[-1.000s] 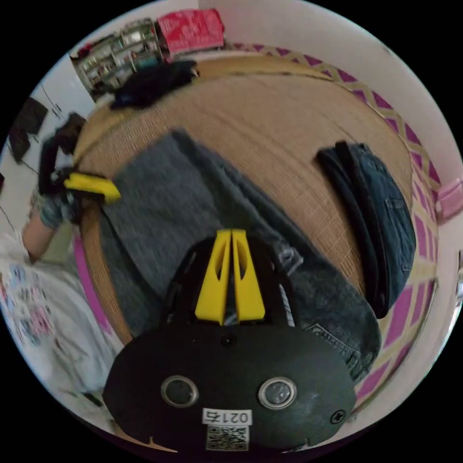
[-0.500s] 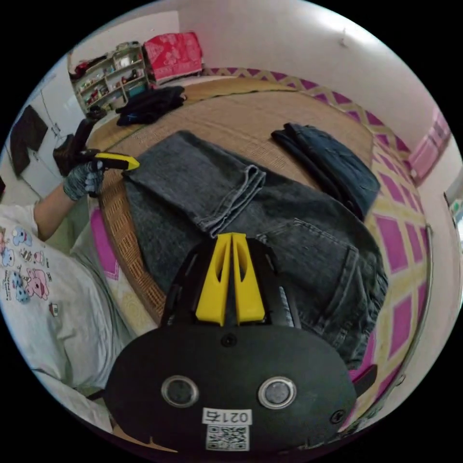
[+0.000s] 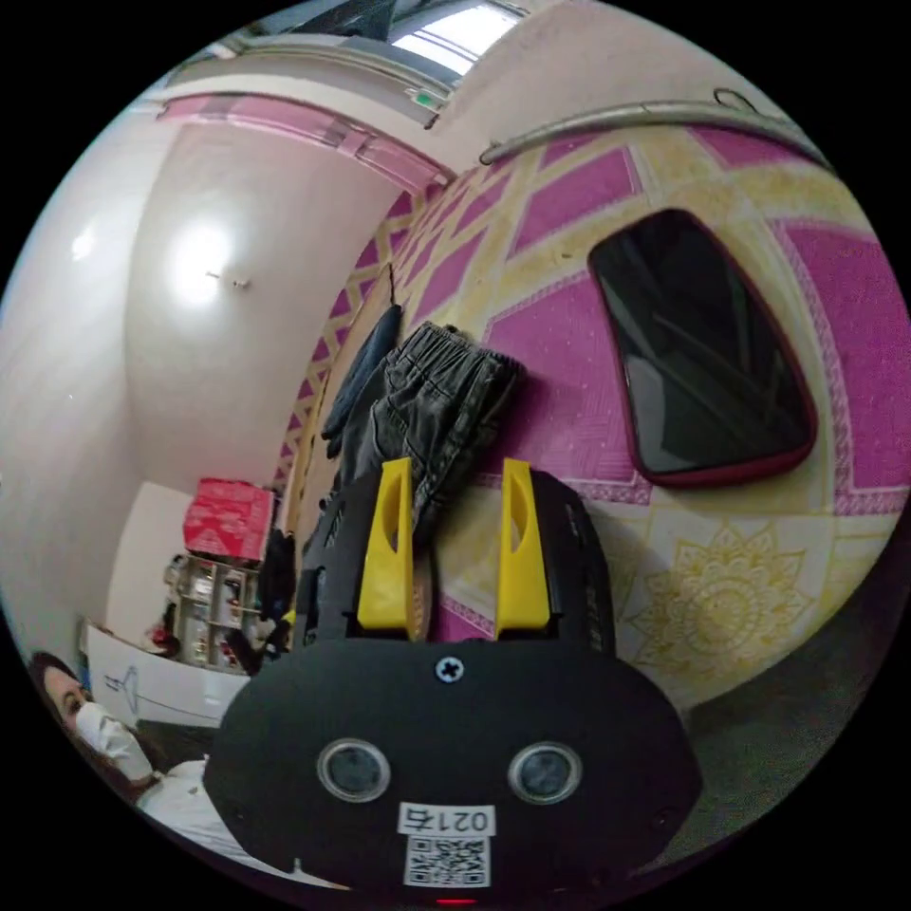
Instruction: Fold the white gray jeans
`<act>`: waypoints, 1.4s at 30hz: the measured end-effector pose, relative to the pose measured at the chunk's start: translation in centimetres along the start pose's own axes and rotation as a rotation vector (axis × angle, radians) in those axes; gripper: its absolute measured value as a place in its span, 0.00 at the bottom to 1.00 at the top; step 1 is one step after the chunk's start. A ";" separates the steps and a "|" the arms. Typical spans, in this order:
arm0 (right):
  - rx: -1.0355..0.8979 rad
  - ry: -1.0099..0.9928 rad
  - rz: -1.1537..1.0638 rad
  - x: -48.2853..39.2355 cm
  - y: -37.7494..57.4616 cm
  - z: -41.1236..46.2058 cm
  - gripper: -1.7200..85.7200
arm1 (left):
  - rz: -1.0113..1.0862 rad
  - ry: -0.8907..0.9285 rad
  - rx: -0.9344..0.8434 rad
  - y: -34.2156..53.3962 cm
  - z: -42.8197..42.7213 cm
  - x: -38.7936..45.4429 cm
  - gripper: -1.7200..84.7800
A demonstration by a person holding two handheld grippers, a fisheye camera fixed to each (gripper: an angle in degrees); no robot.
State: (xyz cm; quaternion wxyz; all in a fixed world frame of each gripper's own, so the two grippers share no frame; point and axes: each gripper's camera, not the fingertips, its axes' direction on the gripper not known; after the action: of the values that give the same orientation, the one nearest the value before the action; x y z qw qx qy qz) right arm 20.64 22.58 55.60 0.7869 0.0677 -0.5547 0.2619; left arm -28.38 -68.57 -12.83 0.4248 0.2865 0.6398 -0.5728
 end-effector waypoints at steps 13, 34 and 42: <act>0.069 -0.282 0.104 2.0 -3.3 3.4 0.11 | -0.064 0.022 0.014 -0.4 -3.4 -1.2 0.01; -0.428 0.260 -1.431 -48.8 40.1 42.4 0.09 | -0.137 0.095 0.090 2.1 -13.3 -5.6 0.01; -0.365 0.307 -1.466 -48.4 43.0 46.4 0.09 | -0.126 0.057 0.238 1.6 -18.1 -6.2 0.01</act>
State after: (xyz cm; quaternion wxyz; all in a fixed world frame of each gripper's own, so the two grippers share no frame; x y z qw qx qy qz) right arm -51.19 24.53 21.12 0.8260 0.2500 -0.2869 -0.4157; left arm -27.98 -49.90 -8.51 0.3326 0.3105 0.5960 -0.6617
